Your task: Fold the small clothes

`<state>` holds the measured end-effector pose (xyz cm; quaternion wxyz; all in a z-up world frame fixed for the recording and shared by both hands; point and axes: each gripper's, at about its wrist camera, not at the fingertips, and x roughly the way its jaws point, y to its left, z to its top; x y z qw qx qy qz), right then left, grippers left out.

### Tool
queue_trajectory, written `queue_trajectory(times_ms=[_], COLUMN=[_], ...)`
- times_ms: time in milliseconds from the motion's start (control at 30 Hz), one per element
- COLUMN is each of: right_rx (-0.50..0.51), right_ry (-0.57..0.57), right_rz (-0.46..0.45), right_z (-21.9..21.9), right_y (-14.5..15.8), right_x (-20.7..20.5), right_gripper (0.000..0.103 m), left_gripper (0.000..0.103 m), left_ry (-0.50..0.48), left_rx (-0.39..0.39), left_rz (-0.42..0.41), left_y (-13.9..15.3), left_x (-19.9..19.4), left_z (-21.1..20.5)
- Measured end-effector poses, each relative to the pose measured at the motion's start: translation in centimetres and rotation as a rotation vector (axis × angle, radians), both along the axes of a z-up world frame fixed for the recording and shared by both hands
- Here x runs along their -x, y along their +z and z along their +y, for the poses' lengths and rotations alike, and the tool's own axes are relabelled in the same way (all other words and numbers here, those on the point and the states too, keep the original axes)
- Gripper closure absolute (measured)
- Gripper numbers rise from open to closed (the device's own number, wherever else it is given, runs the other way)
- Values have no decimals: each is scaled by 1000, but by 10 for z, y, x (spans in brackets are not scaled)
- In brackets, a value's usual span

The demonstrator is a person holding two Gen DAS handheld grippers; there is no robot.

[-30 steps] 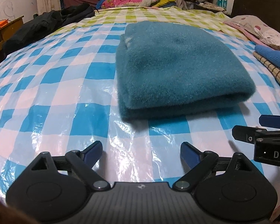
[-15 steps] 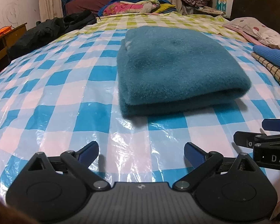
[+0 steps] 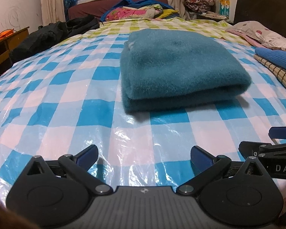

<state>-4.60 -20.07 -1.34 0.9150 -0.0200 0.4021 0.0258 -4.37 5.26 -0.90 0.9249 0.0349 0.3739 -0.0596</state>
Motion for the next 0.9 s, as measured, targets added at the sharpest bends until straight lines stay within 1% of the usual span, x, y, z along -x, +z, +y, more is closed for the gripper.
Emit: queue_trajectory(times_ms=[267,433,700,900], right_rx=[10,13,21,22], right_ry=[-9,-20,-23,-27], right_rz=[-12,-24,-38,-46], right_z=[-2,-2,0,1], right_y=[1,-1,-2,-3], right_x=[6,12,17,19], right_gripper=[29,29,29,29], left_gripper=[0,0,0,0], left_ry=[-7,-20,-16,-18], left_rx=[6,-9,14,8], left_rz=[-21,-27,-46,-54], left_y=[0,-1,2,1], left_x=[7,12,16,18], left_z=[0,-3,-1,-3])
